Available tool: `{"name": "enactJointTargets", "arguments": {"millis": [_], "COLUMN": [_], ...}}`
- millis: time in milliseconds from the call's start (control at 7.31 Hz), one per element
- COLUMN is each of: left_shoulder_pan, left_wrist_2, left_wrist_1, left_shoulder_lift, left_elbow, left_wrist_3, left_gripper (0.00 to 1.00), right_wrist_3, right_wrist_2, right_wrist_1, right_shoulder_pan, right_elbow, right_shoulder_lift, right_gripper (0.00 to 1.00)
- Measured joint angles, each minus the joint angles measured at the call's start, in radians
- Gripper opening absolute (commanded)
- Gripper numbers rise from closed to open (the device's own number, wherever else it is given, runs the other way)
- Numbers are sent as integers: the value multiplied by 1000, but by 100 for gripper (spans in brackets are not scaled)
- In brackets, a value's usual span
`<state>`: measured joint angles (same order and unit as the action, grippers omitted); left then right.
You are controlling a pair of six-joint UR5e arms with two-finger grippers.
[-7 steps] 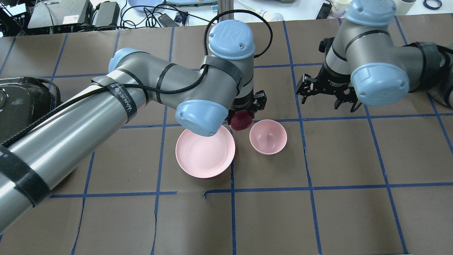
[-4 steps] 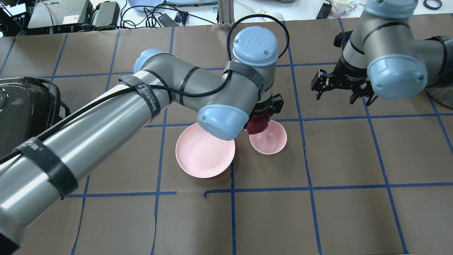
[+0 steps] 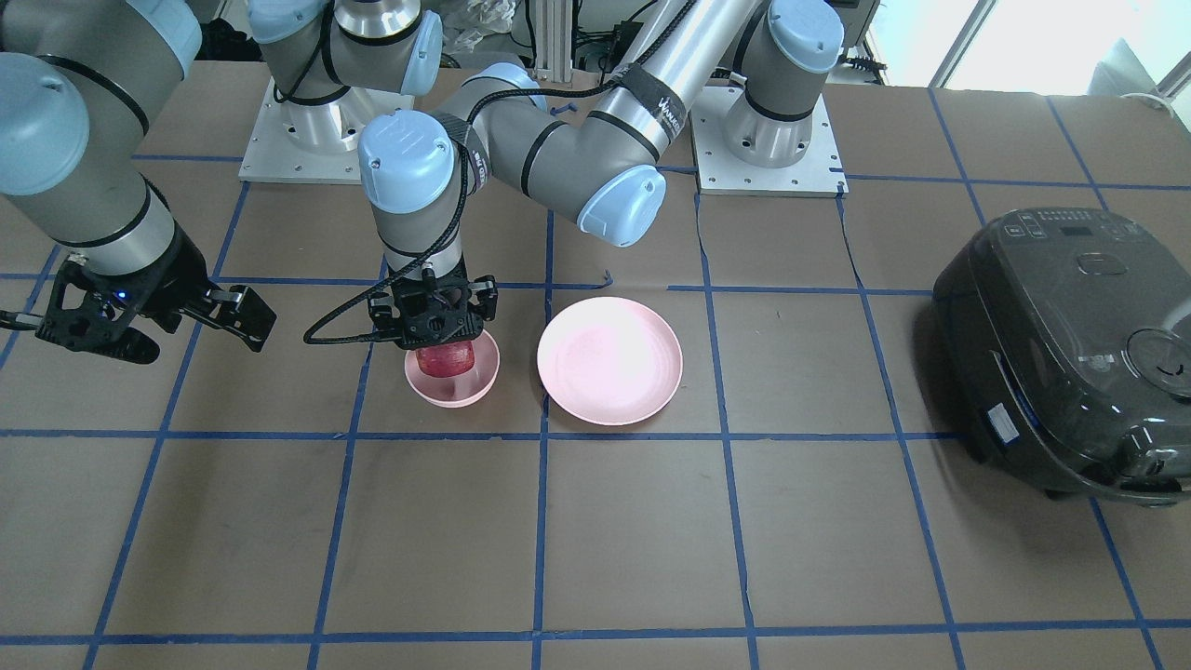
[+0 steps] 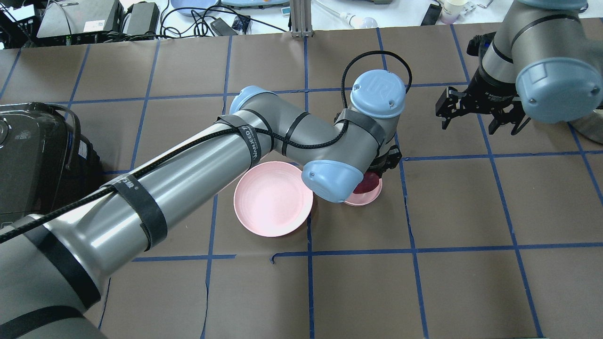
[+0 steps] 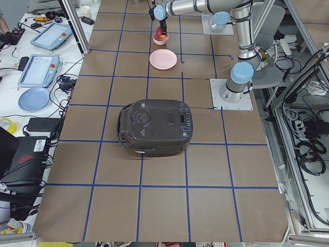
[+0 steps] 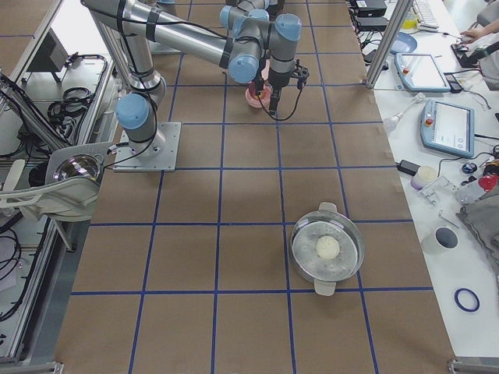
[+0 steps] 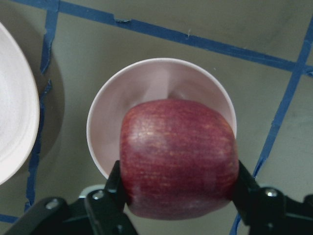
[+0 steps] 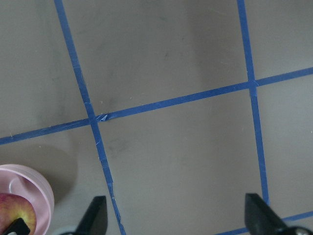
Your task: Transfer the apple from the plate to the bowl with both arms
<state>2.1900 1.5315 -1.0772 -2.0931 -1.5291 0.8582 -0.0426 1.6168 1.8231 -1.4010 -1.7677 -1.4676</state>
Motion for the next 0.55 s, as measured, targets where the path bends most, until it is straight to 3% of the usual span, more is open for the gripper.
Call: {"name": "enactJointTargets", "arguments": {"millis": [274, 411, 547], "left_shoulder_pan": [1, 1, 1], "left_wrist_2": [4, 5, 7], "left_wrist_1": [-5, -5, -4], "left_shoulder_lift": [-4, -9, -16], "left_elbow": [-3, -5, -5], "left_wrist_3": [-7, -14, -23], "left_gripper": [12, 24, 46], "right_wrist_3": [-2, -2, -2], "right_wrist_2": [-2, -7, -8], "right_wrist_1": [-10, -12, -14], "right_shoulder_pan": [0, 0, 0], "right_elbow": [5, 10, 18], "right_shoulder_lift": [-3, -5, -7], "right_gripper": [100, 100, 100]}}
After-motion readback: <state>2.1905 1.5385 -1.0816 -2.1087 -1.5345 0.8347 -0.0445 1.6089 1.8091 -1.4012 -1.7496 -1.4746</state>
